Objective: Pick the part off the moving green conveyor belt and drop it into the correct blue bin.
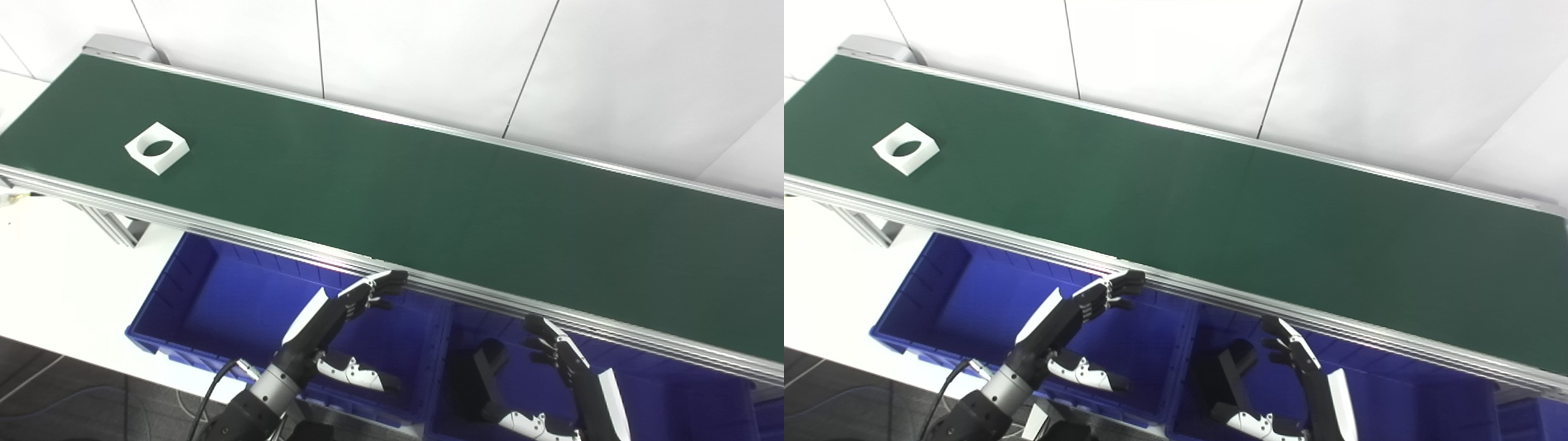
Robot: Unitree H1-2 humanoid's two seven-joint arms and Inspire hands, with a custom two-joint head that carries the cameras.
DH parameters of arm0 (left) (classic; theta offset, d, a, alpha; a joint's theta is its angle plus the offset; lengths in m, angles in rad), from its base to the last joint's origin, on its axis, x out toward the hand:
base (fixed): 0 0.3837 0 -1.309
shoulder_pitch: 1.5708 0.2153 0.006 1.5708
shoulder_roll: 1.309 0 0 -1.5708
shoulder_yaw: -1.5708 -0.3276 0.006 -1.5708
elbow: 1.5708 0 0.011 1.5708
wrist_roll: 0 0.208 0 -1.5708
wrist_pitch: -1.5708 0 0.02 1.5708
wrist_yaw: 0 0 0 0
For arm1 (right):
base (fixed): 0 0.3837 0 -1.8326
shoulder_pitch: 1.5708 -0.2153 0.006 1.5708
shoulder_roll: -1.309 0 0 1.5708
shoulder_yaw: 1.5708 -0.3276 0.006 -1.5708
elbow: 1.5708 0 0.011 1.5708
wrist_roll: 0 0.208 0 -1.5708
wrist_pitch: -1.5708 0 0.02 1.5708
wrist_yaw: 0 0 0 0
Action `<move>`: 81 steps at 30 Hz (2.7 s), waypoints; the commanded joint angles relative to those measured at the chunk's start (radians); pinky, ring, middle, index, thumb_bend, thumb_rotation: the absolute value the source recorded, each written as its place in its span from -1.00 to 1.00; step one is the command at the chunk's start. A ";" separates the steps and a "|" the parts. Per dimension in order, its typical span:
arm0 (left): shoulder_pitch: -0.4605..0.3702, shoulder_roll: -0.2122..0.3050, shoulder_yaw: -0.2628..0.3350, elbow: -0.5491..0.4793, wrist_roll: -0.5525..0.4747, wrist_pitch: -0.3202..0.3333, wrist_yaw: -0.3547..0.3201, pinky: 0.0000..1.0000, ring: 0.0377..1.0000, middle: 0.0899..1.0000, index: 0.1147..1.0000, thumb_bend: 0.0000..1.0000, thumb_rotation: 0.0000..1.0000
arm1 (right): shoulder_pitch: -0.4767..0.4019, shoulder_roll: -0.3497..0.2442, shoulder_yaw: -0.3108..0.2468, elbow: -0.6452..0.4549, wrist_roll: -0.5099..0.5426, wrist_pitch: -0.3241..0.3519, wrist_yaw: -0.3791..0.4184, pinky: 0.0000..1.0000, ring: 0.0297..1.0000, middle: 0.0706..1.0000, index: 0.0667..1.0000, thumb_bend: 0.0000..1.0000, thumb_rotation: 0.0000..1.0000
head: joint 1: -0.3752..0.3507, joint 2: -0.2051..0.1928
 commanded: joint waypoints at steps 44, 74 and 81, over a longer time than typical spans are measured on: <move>-0.230 0.236 0.119 -0.233 -0.087 -0.031 -0.005 0.50 0.66 0.70 0.64 0.91 -0.52 | -0.072 0.013 -0.033 0.183 0.012 -0.167 -0.031 0.33 0.48 0.59 0.60 0.82 -0.64 | 0.059 -0.182; -0.707 0.572 0.218 0.113 0.174 0.117 -0.154 0.59 0.75 0.80 0.74 0.73 -0.67 | -0.120 -0.023 -0.054 0.261 0.084 -0.232 -0.020 0.38 0.50 0.61 0.62 0.79 -0.62 | 0.151 -0.171; -0.800 0.587 0.168 0.290 0.303 0.080 -0.120 0.50 0.72 0.80 0.72 0.79 -0.73 | -0.124 -0.018 -0.062 0.266 0.100 -0.228 -0.018 0.44 0.51 0.61 0.62 0.80 -0.61 | 0.163 -0.165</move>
